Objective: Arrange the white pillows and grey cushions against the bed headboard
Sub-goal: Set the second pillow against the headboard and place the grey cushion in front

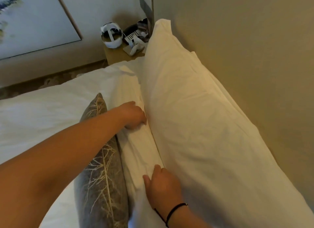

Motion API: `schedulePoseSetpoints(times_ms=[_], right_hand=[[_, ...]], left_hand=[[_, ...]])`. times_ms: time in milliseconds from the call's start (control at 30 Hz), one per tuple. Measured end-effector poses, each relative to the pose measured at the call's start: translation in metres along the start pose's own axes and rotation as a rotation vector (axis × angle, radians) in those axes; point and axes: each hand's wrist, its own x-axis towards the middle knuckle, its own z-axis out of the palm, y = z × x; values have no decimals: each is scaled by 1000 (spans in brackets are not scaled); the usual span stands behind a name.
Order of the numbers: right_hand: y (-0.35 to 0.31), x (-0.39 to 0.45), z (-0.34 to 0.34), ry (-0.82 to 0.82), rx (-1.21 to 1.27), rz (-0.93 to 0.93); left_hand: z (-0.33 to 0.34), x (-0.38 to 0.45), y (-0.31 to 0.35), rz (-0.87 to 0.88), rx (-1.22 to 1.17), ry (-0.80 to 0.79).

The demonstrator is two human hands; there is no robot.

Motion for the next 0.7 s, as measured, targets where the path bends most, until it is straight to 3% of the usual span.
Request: schedulePoseSetpoints(times_ms=[200,300,433,533,700], right_hand=[[2,-16,7,-112,29,23],[-3,-17,9,-140,39,17],[-3,-17,4,-50,69,31],[-4,-24,-4,26,64,35],[-11,-35,-25,211,39,-8]], left_hand=[[-2,-19,3,11,179,-25],[2,-28,5,-17,264,36],[-1,-42,-4,-60,228,127],[-18,-55,-22,-105,63,278],[-29,-81,-41,-213,-71,353]])
